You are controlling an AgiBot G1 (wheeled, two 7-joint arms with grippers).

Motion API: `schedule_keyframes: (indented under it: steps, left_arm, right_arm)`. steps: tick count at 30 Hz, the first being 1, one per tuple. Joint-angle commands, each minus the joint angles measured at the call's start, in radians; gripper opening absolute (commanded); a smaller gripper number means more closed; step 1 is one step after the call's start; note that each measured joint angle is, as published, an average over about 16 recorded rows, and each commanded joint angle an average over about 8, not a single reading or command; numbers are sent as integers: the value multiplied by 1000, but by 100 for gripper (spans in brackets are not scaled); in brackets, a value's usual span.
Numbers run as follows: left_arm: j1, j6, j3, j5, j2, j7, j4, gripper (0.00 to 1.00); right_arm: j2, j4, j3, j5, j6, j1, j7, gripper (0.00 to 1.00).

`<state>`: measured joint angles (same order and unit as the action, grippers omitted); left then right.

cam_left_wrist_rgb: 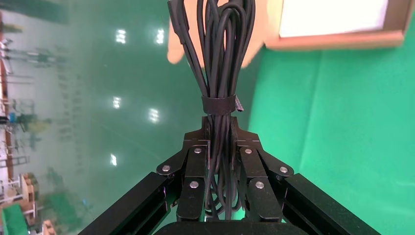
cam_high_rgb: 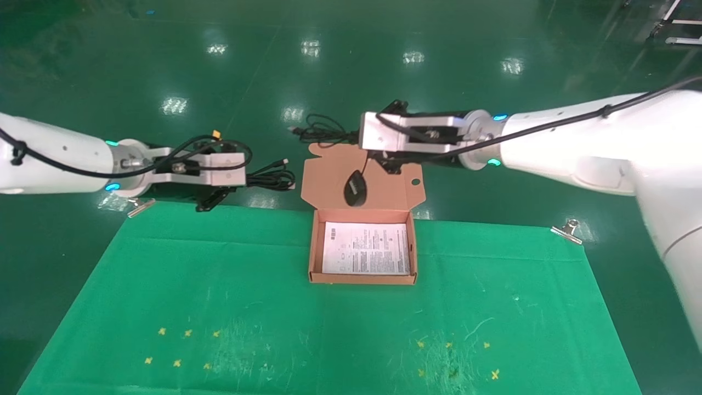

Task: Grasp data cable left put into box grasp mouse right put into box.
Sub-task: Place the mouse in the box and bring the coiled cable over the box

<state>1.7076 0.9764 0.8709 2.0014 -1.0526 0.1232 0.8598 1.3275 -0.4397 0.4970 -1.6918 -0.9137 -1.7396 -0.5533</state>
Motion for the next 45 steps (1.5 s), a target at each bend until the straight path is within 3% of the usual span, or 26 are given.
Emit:
schedule_keyframes:
  steps: [1,20,34,45]
  left_arm:
    - [-4,8,5,13,7,18,6,0]
    - [-26,93,40,146,75,225,147,0]
    - [-35,102,43,165,85,262,188,0]
    - [-36,102,43,168,86,266,192,0]
  right_arm:
    - [9,2,4,-2,1,10,3,0]
    - [33,-44,135,67,67,102,71,0]
    - [35,19,282,142,210,161,283,0]
    - [38,59,397,148,255,178,378,0]
